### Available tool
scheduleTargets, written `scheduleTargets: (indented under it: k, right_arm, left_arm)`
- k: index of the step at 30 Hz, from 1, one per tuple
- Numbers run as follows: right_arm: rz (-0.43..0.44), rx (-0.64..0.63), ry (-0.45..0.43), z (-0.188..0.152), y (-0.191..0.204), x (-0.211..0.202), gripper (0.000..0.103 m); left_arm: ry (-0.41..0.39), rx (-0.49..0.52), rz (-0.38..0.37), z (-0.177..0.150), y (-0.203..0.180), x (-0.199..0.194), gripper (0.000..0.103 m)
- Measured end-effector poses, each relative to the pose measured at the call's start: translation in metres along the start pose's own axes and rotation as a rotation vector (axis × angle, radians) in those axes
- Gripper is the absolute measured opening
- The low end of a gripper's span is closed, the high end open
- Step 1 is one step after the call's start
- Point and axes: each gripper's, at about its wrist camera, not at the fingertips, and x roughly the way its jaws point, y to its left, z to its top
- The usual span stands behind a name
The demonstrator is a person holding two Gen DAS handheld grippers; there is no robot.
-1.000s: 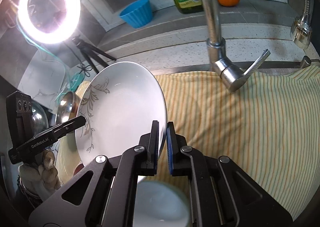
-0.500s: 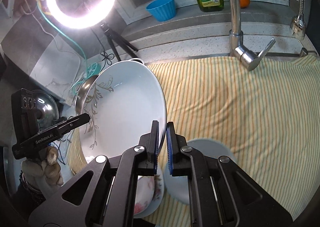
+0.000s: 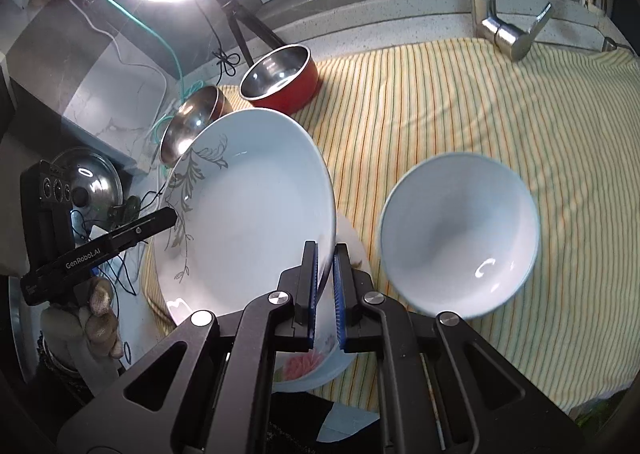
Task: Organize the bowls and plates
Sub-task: 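Lift the grey-leaf plate with the left gripper toward the plate stack, then lower the grey-leaf plate onto the rose-print plate with the left gripper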
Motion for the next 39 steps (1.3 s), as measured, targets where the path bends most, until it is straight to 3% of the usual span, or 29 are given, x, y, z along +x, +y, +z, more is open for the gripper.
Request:
scheduleTargets:
  k: [16,39]
  right_arm:
    - [-0.083,-0.006,0.026,-0.040,0.009,0.019,0.007]
    - [-0.179,-0.081,0.047,-0.047,0.016,0.031,0.010]
  left_arm:
    - [0.063,-0.073,0.007,-0.039,0.018,0.009,0.012]
    - [0.065,-0.039,0.058,-0.048,0.012,0.016,0.012]
